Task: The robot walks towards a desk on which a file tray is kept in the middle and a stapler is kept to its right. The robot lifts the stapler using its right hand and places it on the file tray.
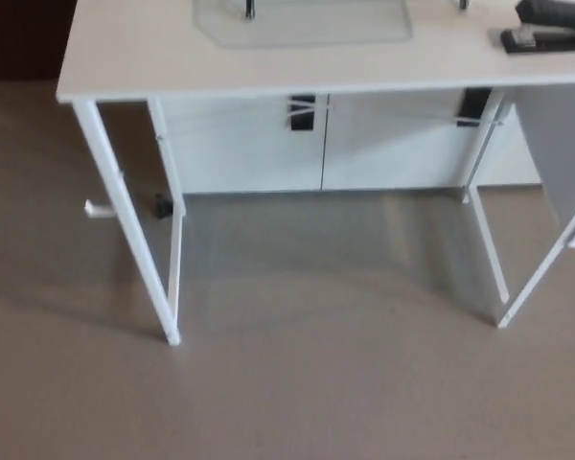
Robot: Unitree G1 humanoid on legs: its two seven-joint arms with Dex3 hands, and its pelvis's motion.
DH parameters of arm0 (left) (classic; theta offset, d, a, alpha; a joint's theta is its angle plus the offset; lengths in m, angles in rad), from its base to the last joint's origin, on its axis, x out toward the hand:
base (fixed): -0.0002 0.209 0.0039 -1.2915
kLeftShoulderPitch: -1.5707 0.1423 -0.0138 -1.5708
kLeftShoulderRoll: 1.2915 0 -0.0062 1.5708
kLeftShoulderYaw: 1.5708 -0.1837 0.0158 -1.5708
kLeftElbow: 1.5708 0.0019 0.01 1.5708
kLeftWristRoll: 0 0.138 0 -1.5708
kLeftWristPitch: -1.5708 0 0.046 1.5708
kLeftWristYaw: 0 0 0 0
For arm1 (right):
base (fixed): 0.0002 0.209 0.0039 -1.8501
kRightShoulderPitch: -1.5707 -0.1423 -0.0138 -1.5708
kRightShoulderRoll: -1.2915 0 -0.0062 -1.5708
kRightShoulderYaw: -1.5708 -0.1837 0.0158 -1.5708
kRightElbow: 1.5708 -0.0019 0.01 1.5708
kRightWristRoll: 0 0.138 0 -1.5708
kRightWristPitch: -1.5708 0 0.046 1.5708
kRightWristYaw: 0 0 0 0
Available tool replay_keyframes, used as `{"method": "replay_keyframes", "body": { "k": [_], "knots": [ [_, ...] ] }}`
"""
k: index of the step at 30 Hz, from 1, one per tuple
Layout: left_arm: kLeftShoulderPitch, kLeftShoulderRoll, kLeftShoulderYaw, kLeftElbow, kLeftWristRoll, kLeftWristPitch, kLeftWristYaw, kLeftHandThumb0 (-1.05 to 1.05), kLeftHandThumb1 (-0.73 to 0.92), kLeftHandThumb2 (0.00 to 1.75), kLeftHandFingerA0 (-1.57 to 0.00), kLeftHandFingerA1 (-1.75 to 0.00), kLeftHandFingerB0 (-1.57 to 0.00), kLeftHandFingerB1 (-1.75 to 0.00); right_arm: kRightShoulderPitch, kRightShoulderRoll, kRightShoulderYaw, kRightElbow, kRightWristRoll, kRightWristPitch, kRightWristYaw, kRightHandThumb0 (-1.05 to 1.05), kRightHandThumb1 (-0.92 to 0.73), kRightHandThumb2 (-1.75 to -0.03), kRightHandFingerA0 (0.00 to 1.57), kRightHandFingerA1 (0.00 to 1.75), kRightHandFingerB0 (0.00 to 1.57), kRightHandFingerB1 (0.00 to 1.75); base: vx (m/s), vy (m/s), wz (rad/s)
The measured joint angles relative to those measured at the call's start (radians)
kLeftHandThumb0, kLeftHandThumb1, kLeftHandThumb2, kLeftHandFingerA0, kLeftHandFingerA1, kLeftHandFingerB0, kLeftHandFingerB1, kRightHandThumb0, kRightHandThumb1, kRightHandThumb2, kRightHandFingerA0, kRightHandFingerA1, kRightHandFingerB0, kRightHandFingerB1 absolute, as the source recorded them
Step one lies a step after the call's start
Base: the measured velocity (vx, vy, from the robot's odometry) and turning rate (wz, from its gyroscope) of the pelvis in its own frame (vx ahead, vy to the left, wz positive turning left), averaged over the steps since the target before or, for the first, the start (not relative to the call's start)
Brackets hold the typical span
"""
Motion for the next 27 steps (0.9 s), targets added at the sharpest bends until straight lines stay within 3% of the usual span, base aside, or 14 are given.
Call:
{"method": "replay_keyframes", "body": {
  "k": [1,2,4,6,7,10,11,14,15,16,20,21,26,27],
  "knots": [
    [0.001,0.000,0.001,-0.002,0.000,0.000,0.000,-0.70,0.46,1.08,-0.79,-1.05,-0.62,-0.88,0.010,-0.001,0.007,-0.011,-0.007,-0.001,-0.006,-0.70,-0.47,-0.85,0.04,0.48,0.06,0.29,0.29,0.045,0.11],
    [0.003,0.000,0.001,-0.002,0.000,0.000,0.000,-0.68,0.51,0.96,-0.52,-1.07,-0.49,-0.91,0.017,-0.001,0.012,-0.020,-0.013,0.003,-0.010,-0.72,-0.48,-0.86,0.03,0.42,0.06,0.27,0.30,0.010,0.06],
    [0.007,0.000,0.004,-0.005,-0.001,0.000,-0.001,-0.66,0.50,0.97,-0.47,-1.00,-0.46,-0.89,0.031,-0.003,0.023,-0.050,-0.024,0.011,-0.016,-0.69,-0.45,-0.85,0.02,0.46,0.04,0.28,0.32,-0.053,0.10],
    [0.008,0.000,0.014,-0.005,-0.004,0.000,-0.001,-0.70,0.45,1.08,-0.48,-0.85,-0.53,-0.83,0.041,-0.003,0.022,-0.066,-0.024,0.013,-0.016,-0.70,-0.44,-0.85,0.05,0.50,0.01,0.28,0.27,-0.117,0.24],
    [0.008,0.000,0.014,-0.004,-0.004,0.000,-0.001,-0.70,0.44,1.08,-0.45,-0.84,-0.46,-0.81,0.042,-0.004,0.022,-0.066,-0.024,0.013,-0.016,-0.67,-0.63,-0.58,0.08,0.42,0.04,0.28,0.35,-0.145,0.37],
    [0.007,-0.006,0.014,-0.007,-0.003,0.000,-0.004,-0.69,0.45,1.08,-0.52,-0.86,-0.58,-0.84,0.038,0.001,0.024,-0.076,-0.024,0.019,-0.015,-0.68,-0.45,-0.88,0.16,0.55,0.00,0.32,0.40,-0.164,0.32],
    [0.005,-0.008,0.013,-0.008,-0.003,0.000,-0.004,-0.65,0.46,1.09,-0.49,-0.85,-0.52,-0.82,0.039,-0.008,0.025,-0.081,-0.026,0.023,-0.018,-0.73,-0.48,-0.88,0.03,0.47,0.05,0.28,0.37,-0.154,0.27],
    [0.008,-0.007,0.014,-0.014,-0.004,0.001,-0.007,-0.69,0.41,1.09,-0.45,-0.82,-0.51,-0.81,0.042,-0.016,0.019,-0.104,-0.031,0.024,-0.027,-0.67,-0.43,-0.82,0.02,0.45,0.05,0.33,0.25,-0.132,0.05],
    [0.013,-0.007,0.014,-0.015,-0.004,0.000,-0.008,-0.70,0.44,1.09,-0.48,-0.84,-0.59,-0.85,0.043,-0.012,0.006,-0.102,-0.025,0.023,-0.026,-0.66,-0.60,-0.58,0.09,0.44,0.02,0.28,0.17,-0.084,0.04],
    [0.016,-0.007,0.015,-0.015,-0.005,0.000,-0.008,-0.76,0.41,1.10,-0.46,-0.83,-0.57,-0.84,0.040,-0.010,-0.003,-0.093,-0.018,0.022,-0.023,-0.70,-0.44,-0.84,0.04,0.49,0.05,0.25,0.19,-0.053,-0.05],
    [0.020,-0.008,0.026,-0.016,-0.009,0.001,-0.009,-0.68,0.49,1.00,-0.38,-0.98,-0.46,-0.90,0.039,-0.011,0.004,-0.077,-0.020,0.025,-0.023,-0.77,-0.48,-0.86,0.00,0.37,0.10,0.21,0.19,0.004,-0.12],
    [0.019,-0.008,0.027,-0.016,-0.010,0.000,-0.010,-0.73,0.43,1.12,-0.43,-0.82,-0.44,-0.78,0.038,-0.011,0.010,-0.078,-0.023,0.027,-0.023,-0.79,-0.50,-0.88,0.00,0.38,0.11,0.20,0.20,0.056,-0.16],
    [0.010,-0.009,0.022,-0.015,-0.009,0.000,-0.011,-0.68,0.50,0.99,-0.48,-0.99,-0.54,-0.91,0.032,-0.016,0.052,-0.070,-0.051,0.038,-0.032,-0.72,-0.48,-0.87,0.03,0.46,0.05,0.26,0.25,0.110,-0.03],
    [0.007,-0.006,0.023,-0.016,-0.009,0.000,-0.010,-0.68,0.44,1.08,-0.53,-0.88,-0.58,-0.85,0.026,-0.018,0.057,-0.069,-0.056,0.037,-0.035,-0.68,-0.64,-0.63,0.10,0.45,0.09,0.22,0.29,0.084,-0.16]
  ]
}}
